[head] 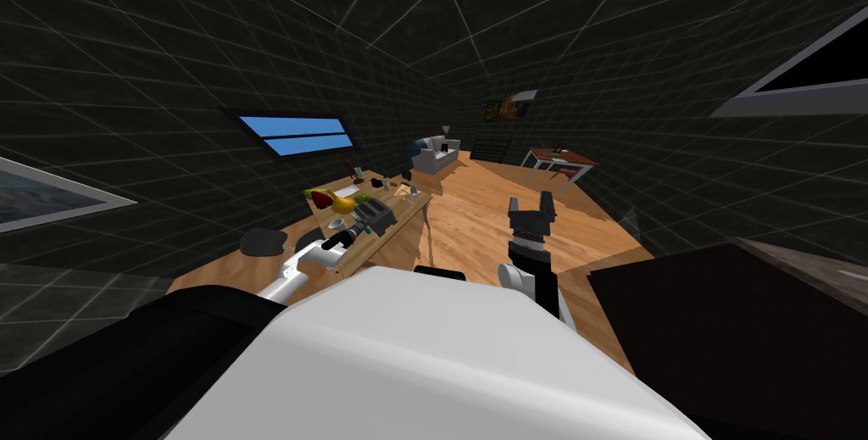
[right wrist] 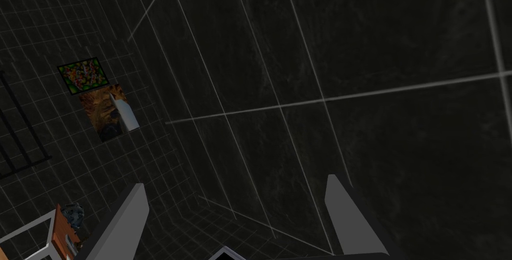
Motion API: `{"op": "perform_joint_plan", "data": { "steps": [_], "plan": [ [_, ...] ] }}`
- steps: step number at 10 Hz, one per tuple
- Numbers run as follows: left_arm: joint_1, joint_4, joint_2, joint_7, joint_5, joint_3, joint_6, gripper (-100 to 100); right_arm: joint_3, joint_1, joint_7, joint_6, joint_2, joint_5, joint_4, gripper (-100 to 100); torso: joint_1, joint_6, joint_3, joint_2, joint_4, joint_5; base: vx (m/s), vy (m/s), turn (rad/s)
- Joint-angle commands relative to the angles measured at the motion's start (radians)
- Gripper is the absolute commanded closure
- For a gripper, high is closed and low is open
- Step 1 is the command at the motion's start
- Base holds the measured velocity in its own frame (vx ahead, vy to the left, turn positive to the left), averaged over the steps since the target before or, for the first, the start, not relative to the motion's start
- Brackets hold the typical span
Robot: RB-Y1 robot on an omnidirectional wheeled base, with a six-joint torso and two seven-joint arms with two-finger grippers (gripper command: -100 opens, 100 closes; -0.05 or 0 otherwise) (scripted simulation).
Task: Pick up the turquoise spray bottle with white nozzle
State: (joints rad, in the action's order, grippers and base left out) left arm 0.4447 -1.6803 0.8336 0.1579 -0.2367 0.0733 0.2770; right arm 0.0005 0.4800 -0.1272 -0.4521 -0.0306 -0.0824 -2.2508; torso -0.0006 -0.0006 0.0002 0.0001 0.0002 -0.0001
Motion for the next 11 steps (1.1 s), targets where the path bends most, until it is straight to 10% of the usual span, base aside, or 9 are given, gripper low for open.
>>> {"op": "perform_joint_plan", "data": {
  "steps": [1, 11],
  "plan": [
    [0.009, -0.013, 0.035, -0.001, -0.05, -0.002, 0.042, -100, 0.0, 0.0, 0.0, 0.0, 0.0, 0.0, 0.0, 0, 0.0, 0.0, 0.0, 0.0, 0.0, 0.0, -0.002, -0.015, -0.076],
    [0.035, -0.044, 0.204, 0.005, -0.339, -0.017, 0.224, -100, 0.0, 0.0, 0.0, 0.0, 0.0, 0.0, 0.0, 0, 0.002, 0.0, 0.0, -0.001, 0.0, 0.0, 0.001, 0.0, -0.058]
  ]
}}
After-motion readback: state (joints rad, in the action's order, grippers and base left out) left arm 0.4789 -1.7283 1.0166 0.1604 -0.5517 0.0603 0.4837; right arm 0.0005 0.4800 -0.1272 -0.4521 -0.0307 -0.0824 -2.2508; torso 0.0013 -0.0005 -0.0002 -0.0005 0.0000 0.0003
